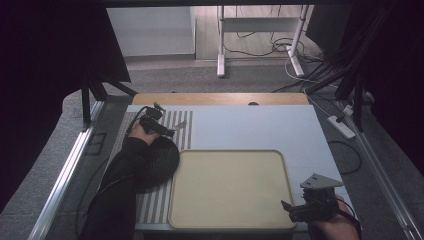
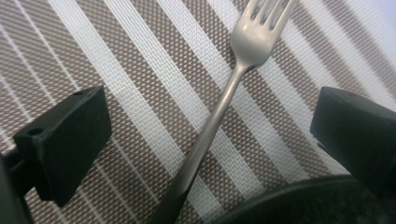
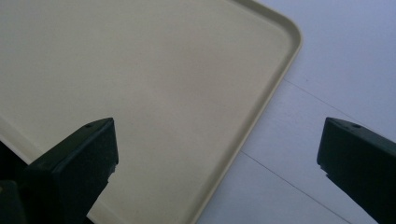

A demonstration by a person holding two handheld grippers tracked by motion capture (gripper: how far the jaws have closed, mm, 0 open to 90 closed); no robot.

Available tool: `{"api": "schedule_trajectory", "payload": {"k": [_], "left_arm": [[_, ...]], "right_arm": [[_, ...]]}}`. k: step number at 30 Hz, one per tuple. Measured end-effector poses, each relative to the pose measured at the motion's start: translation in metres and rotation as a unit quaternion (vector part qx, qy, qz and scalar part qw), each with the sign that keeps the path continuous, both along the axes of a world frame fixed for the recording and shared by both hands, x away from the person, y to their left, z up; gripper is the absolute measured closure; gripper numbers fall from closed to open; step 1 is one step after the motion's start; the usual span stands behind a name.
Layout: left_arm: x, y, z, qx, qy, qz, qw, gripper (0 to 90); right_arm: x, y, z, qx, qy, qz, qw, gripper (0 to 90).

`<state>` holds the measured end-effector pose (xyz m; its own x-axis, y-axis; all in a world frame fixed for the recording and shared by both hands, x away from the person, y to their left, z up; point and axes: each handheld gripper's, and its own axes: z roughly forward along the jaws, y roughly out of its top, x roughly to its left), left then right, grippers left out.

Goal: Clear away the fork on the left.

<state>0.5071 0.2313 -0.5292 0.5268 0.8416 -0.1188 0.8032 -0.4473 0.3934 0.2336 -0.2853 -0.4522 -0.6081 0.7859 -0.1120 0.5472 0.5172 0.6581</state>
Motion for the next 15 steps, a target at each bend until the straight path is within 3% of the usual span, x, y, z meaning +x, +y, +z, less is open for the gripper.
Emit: {"api": "schedule_trajectory", "payload": {"k": [3,4,7,10,11,14,15], "left_arm": [[0.0,-0.002,-0.001,0.011,-0.005,-0.007,0.9999,0.4],[-0.001,-0.003,0.0,0.033,-0.012,-0.018,0.9992,2.0],[-0.001,-0.002,0.001,0.032,-0.016,-0.024,0.9991,6.0],[-0.001,0.006,0.005,0.029,-0.02,-0.02,0.9992,28.2],[-0.001,0.008,0.007,0.03,-0.025,-0.022,0.999,28.2],[-0.002,0.013,0.009,0.024,-0.028,-0.029,0.9989,45.6],[-0.002,0.014,0.009,0.027,-0.032,-0.032,0.9986,61.5]], "right_arm": [[0.0,0.0,0.0,0.001,0.0,0.001,1.0,0.0],[0.0,0.0,0.0,0.001,0.0,0.002,1.0,0.0],[0.0,0.0,0.0,0.0,0.0,0.003,1.0,0.0],[0.0,0.0,0.0,0.0,0.0,0.003,1.0,0.0],[0.0,0.0,0.0,-0.001,0.0,0.004,1.0,0.0],[0.0,0.0,0.0,-0.001,0.001,0.004,1.0,0.0],[0.0,0.0,0.0,0.0,0.001,0.004,1.0,0.0]]}}
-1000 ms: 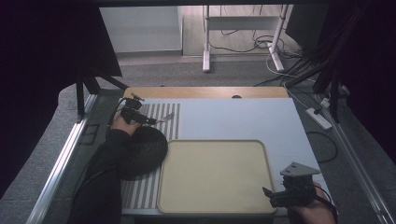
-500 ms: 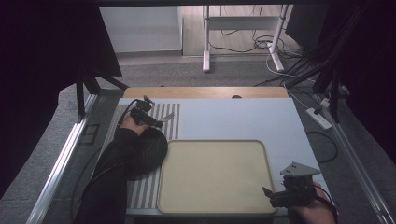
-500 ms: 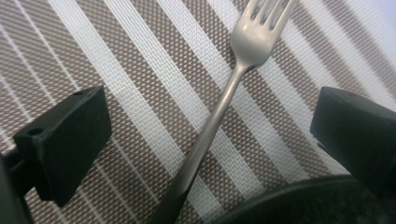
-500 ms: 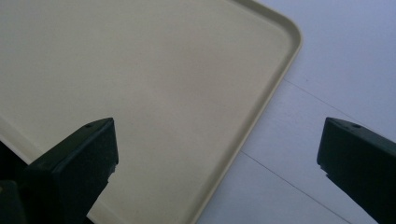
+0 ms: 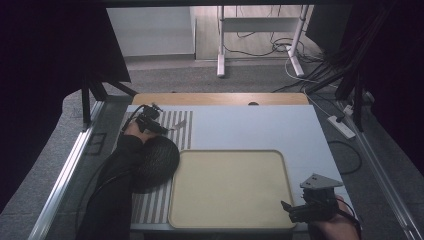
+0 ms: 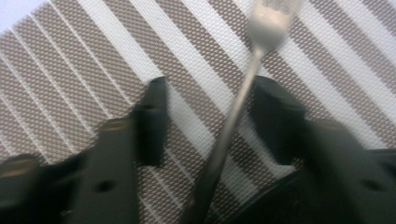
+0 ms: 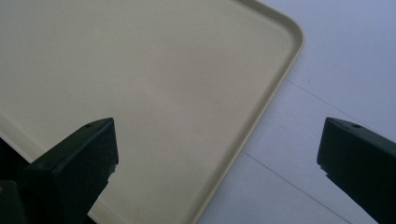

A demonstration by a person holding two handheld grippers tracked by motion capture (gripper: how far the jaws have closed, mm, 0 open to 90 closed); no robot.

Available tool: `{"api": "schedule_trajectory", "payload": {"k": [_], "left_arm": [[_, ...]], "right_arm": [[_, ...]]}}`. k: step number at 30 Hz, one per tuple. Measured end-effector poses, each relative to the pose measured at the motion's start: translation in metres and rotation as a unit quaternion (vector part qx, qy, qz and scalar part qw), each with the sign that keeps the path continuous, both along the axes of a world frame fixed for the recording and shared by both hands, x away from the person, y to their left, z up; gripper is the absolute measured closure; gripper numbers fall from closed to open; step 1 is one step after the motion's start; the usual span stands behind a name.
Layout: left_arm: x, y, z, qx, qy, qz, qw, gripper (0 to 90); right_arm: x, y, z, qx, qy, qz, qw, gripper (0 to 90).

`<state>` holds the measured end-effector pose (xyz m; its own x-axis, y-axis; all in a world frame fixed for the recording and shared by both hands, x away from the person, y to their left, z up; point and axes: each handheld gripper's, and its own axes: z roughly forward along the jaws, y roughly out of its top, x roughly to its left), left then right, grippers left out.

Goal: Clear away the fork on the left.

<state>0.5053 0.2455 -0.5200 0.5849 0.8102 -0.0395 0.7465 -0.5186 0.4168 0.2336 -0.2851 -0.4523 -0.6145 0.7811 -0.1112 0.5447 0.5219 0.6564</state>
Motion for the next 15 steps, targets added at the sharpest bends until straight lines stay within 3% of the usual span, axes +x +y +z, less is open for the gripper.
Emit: {"api": "schedule_trajectory", "payload": {"k": [2,4,5,15], "left_arm": [[0.0004,0.0011,0.0005,0.003,-0.003,0.0,1.0,70.6],[0.0017,0.0033,0.0007,0.001,-0.003,0.001,1.0,73.0],[0.0027,0.0048,0.0009,-0.002,0.0,-0.01,0.9999,82.5],[0.0068,0.0038,0.0033,0.015,0.006,-0.034,0.9993,85.8]], "right_arm": [[-0.0001,-0.0002,0.0001,0.001,0.0,-0.001,1.0,0.0],[-0.0001,-0.0003,0.0001,0.002,-0.001,-0.001,1.0,0.0],[-0.0001,-0.0004,0.0001,0.002,0.0,-0.002,1.0,0.0],[-0.0002,-0.0021,0.0007,0.008,0.001,-0.003,1.0,0.0]]}}
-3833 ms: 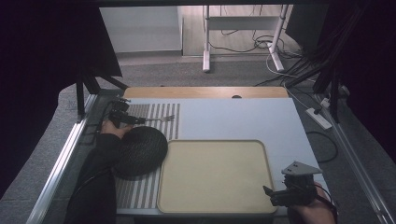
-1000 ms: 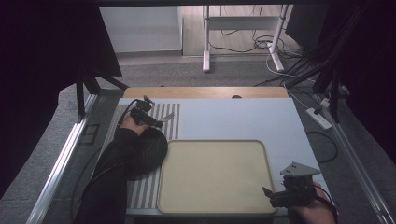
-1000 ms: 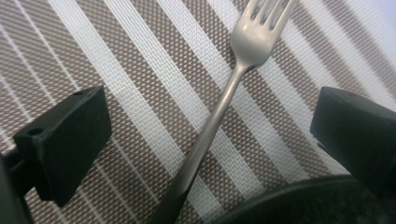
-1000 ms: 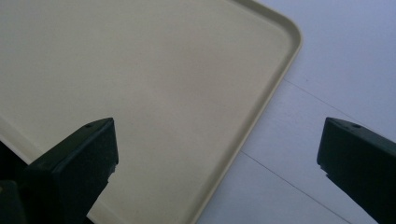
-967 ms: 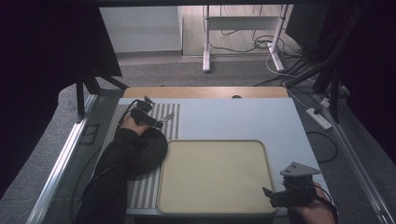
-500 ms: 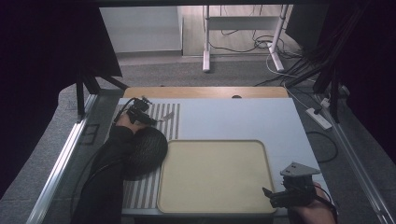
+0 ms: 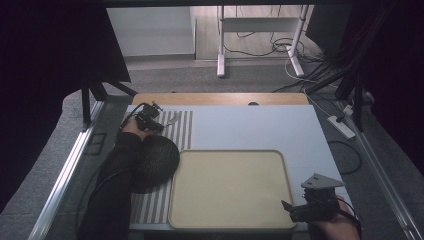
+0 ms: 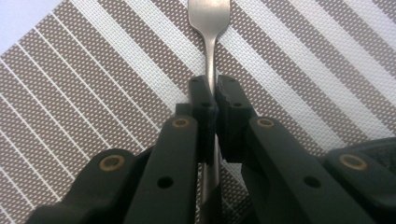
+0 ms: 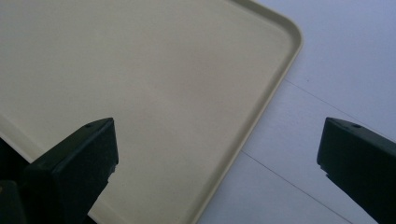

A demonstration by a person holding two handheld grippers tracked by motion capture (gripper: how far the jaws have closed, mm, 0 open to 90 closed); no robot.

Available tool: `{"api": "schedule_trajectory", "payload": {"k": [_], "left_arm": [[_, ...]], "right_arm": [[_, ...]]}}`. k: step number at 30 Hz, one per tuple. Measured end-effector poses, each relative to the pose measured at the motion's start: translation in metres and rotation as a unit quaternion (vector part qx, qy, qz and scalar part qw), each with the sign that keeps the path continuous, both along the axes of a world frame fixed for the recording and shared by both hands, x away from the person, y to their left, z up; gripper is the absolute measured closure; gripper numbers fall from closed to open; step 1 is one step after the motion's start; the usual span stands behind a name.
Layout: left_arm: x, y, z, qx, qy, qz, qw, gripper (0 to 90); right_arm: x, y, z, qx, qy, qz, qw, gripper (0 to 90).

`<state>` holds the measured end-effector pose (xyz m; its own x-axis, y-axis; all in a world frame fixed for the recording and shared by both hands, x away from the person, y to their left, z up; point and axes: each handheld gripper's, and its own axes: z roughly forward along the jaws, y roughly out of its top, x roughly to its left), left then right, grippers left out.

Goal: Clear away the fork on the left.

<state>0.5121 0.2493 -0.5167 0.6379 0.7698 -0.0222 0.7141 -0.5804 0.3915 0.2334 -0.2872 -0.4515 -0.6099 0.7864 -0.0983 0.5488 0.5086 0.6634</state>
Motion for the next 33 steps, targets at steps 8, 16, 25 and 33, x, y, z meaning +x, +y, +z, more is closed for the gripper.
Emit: {"api": "schedule_trajectory", "payload": {"k": [8,16,25,33], "left_arm": [[-0.002,0.017,0.008,0.023,-0.017,0.016,0.9995,85.8],[-0.008,0.037,0.021,0.038,-0.02,0.039,0.9983,85.9],[-0.02,0.047,0.035,0.017,-0.003,0.052,0.9985,85.8],[-0.035,0.04,0.038,-0.023,-0.003,0.043,0.9988,85.7]], "right_arm": [[0.0,0.0,0.0,0.0,0.001,0.0,1.0,0.0],[0.0,0.0,0.0,-0.001,0.001,0.0,1.0,0.0],[0.0,0.001,0.0,-0.004,0.001,0.0,1.0,0.0],[0.0,0.001,0.0,-0.005,0.0,0.0,1.0,0.0]]}}
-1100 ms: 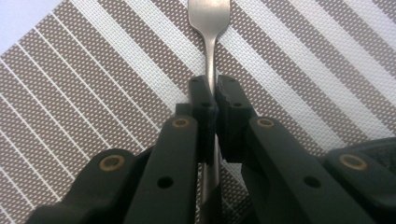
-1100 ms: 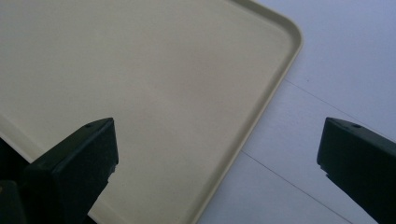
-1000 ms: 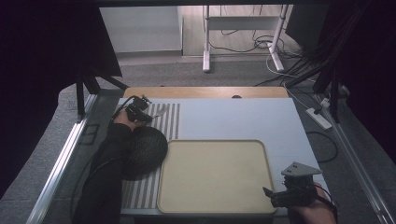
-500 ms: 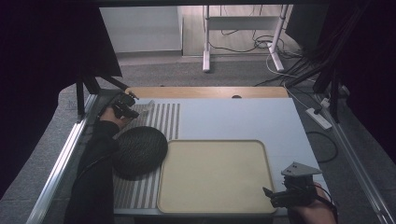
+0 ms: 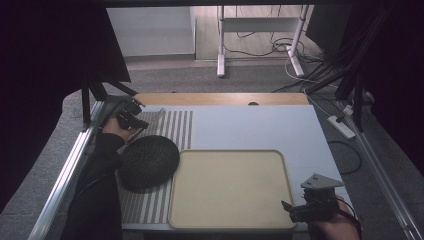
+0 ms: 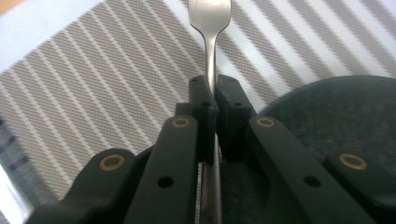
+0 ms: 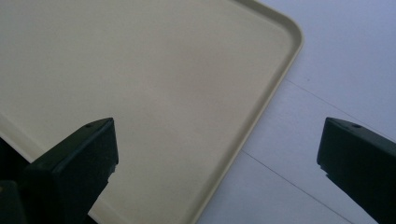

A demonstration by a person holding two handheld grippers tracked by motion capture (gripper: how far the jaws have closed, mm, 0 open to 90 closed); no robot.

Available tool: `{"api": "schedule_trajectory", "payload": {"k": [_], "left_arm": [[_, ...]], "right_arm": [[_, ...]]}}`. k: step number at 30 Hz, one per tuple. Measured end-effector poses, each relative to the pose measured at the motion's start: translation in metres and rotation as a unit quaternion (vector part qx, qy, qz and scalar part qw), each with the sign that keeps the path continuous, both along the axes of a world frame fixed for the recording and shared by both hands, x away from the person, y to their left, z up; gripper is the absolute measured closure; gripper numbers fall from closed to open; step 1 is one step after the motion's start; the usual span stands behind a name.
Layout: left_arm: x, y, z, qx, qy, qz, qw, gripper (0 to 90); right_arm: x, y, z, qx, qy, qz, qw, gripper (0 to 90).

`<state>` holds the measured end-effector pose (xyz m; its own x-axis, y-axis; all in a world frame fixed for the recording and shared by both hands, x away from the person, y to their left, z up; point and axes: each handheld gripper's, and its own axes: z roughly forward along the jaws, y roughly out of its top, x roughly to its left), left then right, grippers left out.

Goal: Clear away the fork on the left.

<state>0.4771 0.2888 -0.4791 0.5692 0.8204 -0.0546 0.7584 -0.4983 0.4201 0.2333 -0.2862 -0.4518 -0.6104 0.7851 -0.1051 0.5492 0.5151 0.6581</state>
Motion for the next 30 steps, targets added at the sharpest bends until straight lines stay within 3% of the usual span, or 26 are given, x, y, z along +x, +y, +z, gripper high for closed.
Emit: {"api": "schedule_trajectory", "payload": {"k": [15,19,23,26,30], "left_arm": [[-0.035,-0.023,-0.004,-0.026,0.022,-0.026,0.9991,85.7],[-0.046,-0.03,-0.001,-0.02,0.027,-0.034,0.9989,85.7],[-0.06,-0.035,0.0,-0.033,0.029,-0.038,0.9983,85.7],[-0.07,-0.042,0.0,-0.02,0.026,-0.043,0.9985,85.7],[-0.082,-0.047,0.002,-0.031,0.024,-0.049,0.998,85.7]], "right_arm": [[0.0,0.0,0.0,-0.001,-0.001,0.0,1.0,0.0],[0.0,0.0,0.0,-0.001,-0.001,-0.001,1.0,0.0],[0.0,0.0,0.0,-0.001,0.0,-0.002,1.0,0.0],[0.0,0.0,0.0,-0.002,-0.002,-0.001,1.0,0.0],[0.0,0.001,0.0,-0.003,-0.002,-0.001,1.0,0.0]]}}
